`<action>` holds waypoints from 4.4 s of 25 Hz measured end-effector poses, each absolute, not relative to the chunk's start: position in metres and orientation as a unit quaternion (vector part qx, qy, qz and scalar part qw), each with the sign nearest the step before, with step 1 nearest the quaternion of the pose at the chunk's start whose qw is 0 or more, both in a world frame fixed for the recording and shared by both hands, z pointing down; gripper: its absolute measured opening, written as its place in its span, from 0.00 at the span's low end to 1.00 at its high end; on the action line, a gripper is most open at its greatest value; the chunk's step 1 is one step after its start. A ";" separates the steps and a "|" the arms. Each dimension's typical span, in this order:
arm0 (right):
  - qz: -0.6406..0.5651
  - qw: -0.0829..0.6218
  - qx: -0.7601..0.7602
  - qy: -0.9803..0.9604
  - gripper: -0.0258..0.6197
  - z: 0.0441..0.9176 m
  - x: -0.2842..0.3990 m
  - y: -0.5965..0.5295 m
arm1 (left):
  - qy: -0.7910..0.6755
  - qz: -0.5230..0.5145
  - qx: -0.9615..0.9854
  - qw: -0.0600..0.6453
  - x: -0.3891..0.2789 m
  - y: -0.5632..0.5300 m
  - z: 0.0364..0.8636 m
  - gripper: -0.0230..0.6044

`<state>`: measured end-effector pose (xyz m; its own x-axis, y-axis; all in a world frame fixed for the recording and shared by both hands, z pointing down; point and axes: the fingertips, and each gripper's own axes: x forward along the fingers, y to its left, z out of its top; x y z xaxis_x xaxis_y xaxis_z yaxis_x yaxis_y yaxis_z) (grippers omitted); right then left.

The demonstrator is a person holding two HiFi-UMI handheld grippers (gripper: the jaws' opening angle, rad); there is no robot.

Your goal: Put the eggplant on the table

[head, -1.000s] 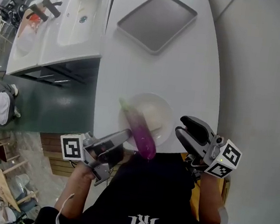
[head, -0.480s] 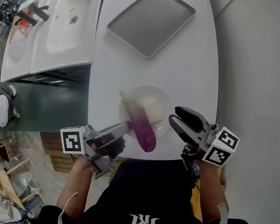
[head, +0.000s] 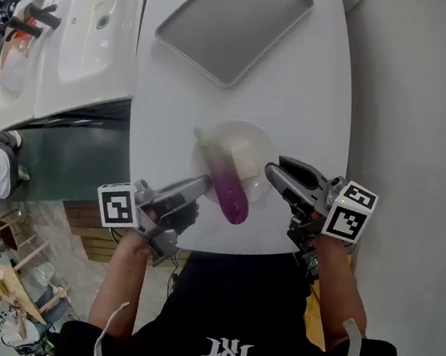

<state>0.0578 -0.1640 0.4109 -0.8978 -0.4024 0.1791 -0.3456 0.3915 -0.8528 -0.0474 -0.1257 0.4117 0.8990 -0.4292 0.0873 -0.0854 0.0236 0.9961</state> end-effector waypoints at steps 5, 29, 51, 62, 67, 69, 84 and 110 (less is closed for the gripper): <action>-0.528 0.003 -0.237 0.815 0.11 0.436 0.065 -0.167 | -0.192 -0.099 0.685 0.696 -0.042 -0.131 0.429 0.07; -0.647 -0.021 -0.277 0.710 0.07 0.524 0.078 -0.129 | -0.307 0.183 0.753 0.552 -0.040 -0.125 0.520 0.13; -0.657 -0.070 -0.302 0.687 0.06 0.551 0.078 -0.109 | -0.328 0.372 0.765 0.410 -0.048 -0.113 0.553 0.19; -0.634 -0.115 -0.323 0.693 0.06 0.553 0.077 -0.111 | -0.314 0.481 0.753 0.322 -0.049 -0.103 0.562 0.19; -0.593 -0.162 -0.337 0.713 0.06 0.557 0.077 -0.112 | -0.306 0.511 0.750 0.289 -0.048 -0.105 0.561 0.19; -0.567 -0.189 -0.342 0.725 0.07 0.559 0.077 -0.111 | -0.301 0.524 0.748 0.275 -0.048 -0.105 0.561 0.19; -0.313 -0.375 -0.357 0.796 0.19 0.563 0.073 -0.116 | -0.293 0.546 0.747 0.241 -0.046 -0.106 0.563 0.19; -0.169 -0.013 -0.282 0.944 0.05 0.360 0.032 0.122 | -0.236 0.136 0.928 0.256 -0.043 0.155 0.439 0.05</action>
<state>0.0321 0.1217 0.3598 -0.8402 -0.5289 0.1195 -0.5376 0.7837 -0.3113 -0.0434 0.1554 0.4386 0.8522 -0.3676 0.3722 -0.5065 -0.7578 0.4112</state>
